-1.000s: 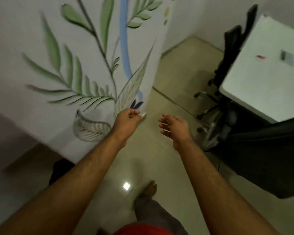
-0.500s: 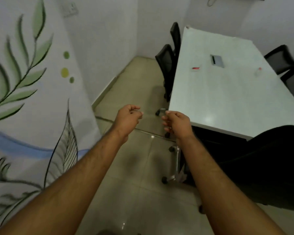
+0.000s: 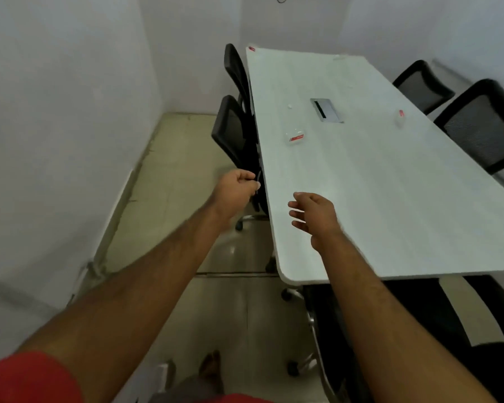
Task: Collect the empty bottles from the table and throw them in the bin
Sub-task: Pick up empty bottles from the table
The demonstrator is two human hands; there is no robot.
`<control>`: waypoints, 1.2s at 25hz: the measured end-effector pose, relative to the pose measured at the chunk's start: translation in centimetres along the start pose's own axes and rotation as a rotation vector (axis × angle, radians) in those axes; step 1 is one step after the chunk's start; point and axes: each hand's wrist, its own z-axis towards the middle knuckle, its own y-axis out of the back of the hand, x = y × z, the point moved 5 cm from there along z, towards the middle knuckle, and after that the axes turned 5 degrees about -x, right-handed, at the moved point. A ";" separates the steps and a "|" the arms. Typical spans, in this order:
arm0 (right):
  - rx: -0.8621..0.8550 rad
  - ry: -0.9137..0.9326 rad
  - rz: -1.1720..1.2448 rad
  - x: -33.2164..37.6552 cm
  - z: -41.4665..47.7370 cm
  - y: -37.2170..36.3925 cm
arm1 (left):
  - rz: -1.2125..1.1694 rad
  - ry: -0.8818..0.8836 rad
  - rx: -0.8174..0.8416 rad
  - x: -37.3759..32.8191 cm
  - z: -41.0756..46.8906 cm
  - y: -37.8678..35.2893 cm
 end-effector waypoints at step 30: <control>-0.733 -0.407 0.081 4.1 59.8 -16.2 | 0.433 -0.015 0.571 -0.9 67.4 -23.5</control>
